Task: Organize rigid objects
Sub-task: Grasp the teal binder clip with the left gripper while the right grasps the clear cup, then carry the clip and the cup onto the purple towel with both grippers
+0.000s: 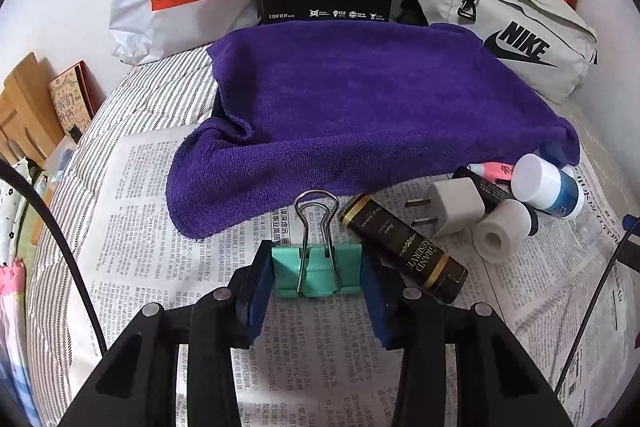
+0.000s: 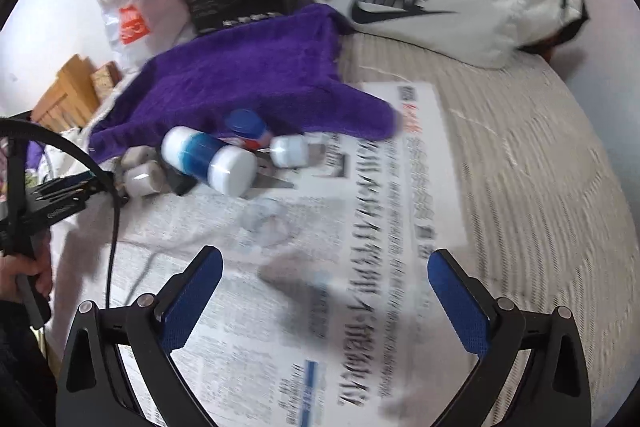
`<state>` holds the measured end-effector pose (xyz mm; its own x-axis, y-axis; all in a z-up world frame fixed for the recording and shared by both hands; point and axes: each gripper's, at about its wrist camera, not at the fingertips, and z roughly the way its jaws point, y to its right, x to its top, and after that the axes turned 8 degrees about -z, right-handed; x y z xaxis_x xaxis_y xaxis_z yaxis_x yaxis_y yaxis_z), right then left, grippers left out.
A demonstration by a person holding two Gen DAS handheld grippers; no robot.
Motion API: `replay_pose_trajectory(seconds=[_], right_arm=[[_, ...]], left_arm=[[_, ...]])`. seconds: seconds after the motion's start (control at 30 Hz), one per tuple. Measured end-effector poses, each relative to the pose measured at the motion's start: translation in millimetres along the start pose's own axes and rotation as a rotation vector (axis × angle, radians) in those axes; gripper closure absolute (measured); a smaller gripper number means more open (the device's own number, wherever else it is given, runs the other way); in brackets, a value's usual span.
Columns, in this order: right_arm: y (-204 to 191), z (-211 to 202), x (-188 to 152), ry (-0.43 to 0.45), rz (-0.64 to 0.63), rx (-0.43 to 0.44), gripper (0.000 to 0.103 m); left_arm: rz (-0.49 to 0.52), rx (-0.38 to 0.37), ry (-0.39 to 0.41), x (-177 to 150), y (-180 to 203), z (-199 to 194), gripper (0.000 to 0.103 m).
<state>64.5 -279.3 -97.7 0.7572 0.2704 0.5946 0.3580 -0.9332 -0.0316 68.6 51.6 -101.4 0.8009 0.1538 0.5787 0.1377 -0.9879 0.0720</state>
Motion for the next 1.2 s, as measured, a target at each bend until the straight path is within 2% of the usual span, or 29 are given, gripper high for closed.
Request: replay_pose_trajectory(seconds=[0.1,0.23,0.3,0.37,0.43,0.73,1.03,1.1,1.17,1.2], right_arm=[[-15.3,8.0,6.8,0.032,-0.059,0.016,0.006],[-24.6,24.7,10.9,0.014,-0.107,0.019,0.031],[-25.0,32.2,10.9,-0.002,-0.112,0.019,0.034],[-25.7,33.1,11.0,0.020,-0.133,-0.008,0.040],[-25.3,33.8,9.9,0.030,-0.148,-0.021,0.052],[-25.7,33.1,7.7,0.051,-0.187,-0.004,0.076],[-25.5,27.5,15.2,0.046,-0.202,0.012,0.076],[-25.5,19.8,17.1,0.083,-0.208,0.002,0.076],[-26.4,17.2,20.3,0.084,-0.227,0.036,0.076],[-26.6,17.1,22.2,0.084,-0.229,0.025,0.076]], left_arm=[[-0.010,-0.004,-0.001,0.7,-1.7,0.3,0.063],[-0.007,-0.007,-0.001,0.4,-1.7,0.1,0.063],[-0.005,-0.007,-0.002,0.5,-1.2,0.0,0.063],[-0.006,-0.007,0.000,0.6,-1.1,-0.1,0.063],[-0.011,-0.011,0.006,0.3,-1.3,0.0,0.063],[-0.002,-0.022,0.008,0.0,-1.3,-0.4,0.063],[-0.013,-0.073,-0.013,0.5,-5.0,-2.7,0.064],[-0.031,-0.083,-0.018,1.2,-7.7,-3.8,0.064],[-0.026,-0.082,-0.017,1.1,-8.5,-6.1,0.064],[-0.027,-0.081,-0.016,1.1,-9.4,-7.2,0.064]])
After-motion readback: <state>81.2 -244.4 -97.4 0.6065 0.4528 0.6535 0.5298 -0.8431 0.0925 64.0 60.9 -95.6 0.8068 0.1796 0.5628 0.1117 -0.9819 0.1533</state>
